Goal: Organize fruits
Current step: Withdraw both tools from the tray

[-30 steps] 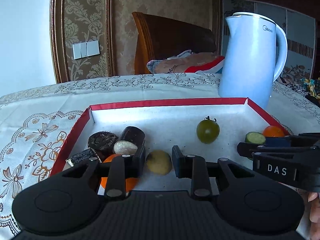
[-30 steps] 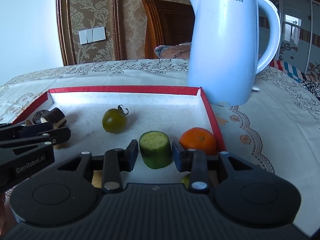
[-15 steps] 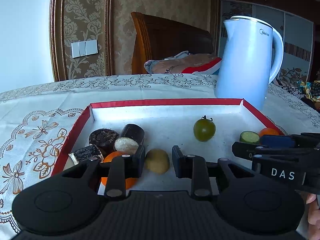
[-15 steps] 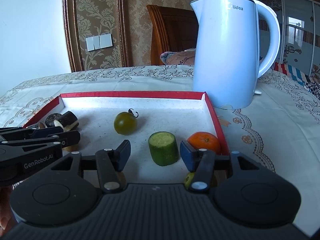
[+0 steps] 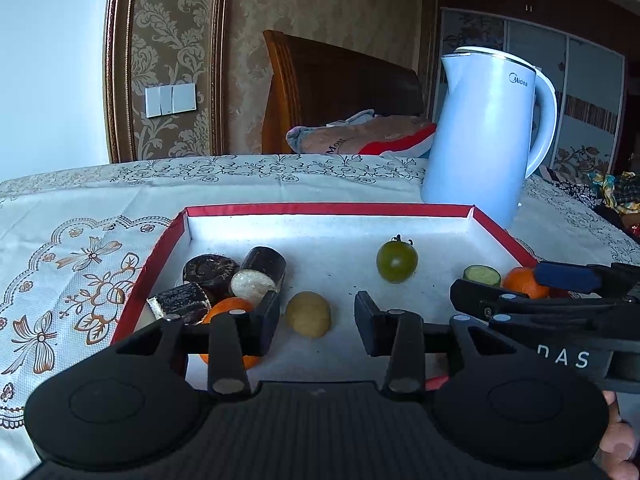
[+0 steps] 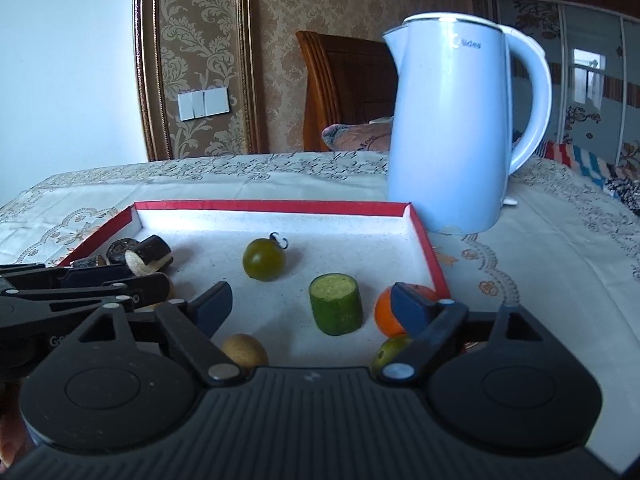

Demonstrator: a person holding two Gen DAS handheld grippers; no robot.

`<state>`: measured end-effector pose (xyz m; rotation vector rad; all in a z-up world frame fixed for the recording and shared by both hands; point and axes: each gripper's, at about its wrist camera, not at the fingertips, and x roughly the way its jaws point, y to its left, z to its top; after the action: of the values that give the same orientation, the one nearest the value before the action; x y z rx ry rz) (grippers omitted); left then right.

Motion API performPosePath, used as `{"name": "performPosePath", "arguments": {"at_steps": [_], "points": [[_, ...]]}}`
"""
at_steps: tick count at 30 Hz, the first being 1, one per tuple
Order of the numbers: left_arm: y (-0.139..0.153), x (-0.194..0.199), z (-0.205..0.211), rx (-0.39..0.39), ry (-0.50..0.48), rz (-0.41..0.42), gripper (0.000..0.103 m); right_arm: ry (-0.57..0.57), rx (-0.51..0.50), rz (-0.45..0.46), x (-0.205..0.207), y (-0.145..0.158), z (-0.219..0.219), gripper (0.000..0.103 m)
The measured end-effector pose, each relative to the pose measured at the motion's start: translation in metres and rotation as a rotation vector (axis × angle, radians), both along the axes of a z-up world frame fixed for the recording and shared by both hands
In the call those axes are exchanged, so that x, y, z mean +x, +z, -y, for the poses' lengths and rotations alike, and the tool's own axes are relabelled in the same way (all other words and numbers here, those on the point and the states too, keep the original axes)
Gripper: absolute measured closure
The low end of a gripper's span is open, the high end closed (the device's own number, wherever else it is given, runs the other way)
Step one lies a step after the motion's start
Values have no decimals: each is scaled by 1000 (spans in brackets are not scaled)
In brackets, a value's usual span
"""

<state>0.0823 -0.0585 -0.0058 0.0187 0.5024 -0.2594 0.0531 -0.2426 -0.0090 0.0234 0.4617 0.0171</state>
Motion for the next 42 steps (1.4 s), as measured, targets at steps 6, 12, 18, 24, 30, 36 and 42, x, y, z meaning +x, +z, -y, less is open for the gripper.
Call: {"name": "performPosePath", "arguments": {"at_steps": [6, 12, 18, 24, 30, 36, 42], "points": [[0, -4, 1, 9, -4, 10, 58, -13, 17, 0, 0, 1, 5, 15], [2, -8, -1, 2, -1, 16, 56, -21, 19, 6, -2, 1, 6, 11], [1, -9, 1, 17, 0, 22, 55, -26, 20, -2, -2, -1, 8, 8], [1, -10, 2, 23, 4, 24, 55, -33, 32, 0, -7, -2, 10, 5], [2, -17, 2, 31, 9, 39, 46, -51, 42, -16, -9, -3, 12, 4], [4, -30, -1, 39, 46, 50, 34, -51, 76, -17, -23, -3, 15, 2], [7, -43, -13, 2, 61, 29, 30, -21, 58, 5, -40, -3, 8, 0]]}}
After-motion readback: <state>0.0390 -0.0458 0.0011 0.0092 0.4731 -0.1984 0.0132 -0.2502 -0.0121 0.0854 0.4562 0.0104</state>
